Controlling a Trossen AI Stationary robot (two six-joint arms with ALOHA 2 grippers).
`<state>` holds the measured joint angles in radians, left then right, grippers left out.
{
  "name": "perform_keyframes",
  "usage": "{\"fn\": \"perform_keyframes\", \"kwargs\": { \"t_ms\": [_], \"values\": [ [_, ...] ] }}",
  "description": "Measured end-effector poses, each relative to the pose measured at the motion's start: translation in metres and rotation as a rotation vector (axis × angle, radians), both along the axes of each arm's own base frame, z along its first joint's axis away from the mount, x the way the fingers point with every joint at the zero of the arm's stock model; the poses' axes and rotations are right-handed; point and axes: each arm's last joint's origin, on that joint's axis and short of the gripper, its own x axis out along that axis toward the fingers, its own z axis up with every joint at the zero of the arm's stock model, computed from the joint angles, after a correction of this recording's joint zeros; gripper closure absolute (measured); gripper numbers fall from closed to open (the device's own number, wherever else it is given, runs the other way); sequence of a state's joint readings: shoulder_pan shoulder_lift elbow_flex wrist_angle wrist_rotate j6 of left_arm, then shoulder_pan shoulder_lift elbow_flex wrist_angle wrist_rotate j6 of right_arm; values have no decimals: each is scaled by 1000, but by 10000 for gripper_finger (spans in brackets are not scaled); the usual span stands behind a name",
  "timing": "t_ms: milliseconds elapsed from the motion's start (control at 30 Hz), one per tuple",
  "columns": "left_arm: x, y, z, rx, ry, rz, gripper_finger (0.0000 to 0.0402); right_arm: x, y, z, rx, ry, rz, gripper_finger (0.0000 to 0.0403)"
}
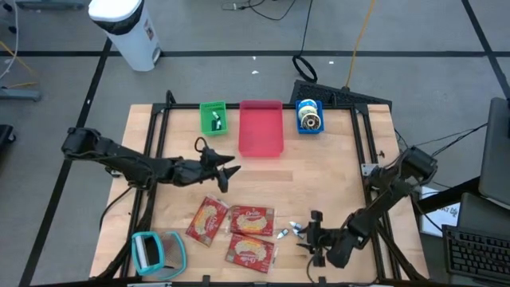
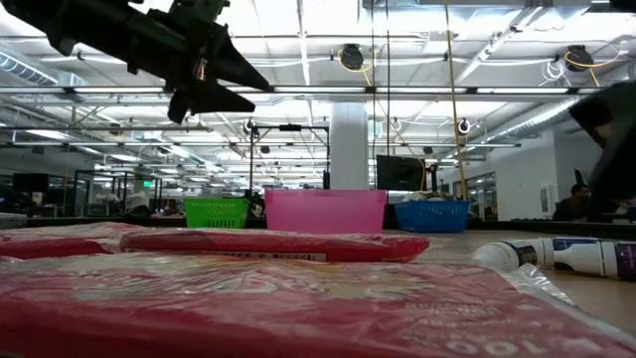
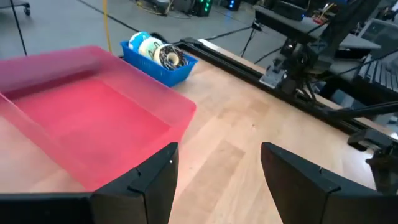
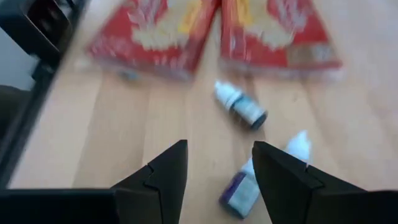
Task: Pick & Place Food Item
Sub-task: Put the bottom violet food coloring bottle into the green bin
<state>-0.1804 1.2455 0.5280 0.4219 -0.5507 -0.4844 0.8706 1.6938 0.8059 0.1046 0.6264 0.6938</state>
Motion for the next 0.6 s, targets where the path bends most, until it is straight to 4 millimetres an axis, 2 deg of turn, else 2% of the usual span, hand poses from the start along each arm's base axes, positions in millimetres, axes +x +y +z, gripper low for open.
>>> {"fn": "perform_keyframes", "kwargs": {
  "t_ms": [167,433,600],
  "values": [
    [5,-4,-11,-36,26,0,172,2,7,-19,-17,49,-40,235],
    [15,-9,-33,-77,60,6,172,3,8,-25,-21,58,-61,235],
    [20,-11,-44,-108,74,13,172,3,8,-21,-40,46,-34,235]
  ]
}}
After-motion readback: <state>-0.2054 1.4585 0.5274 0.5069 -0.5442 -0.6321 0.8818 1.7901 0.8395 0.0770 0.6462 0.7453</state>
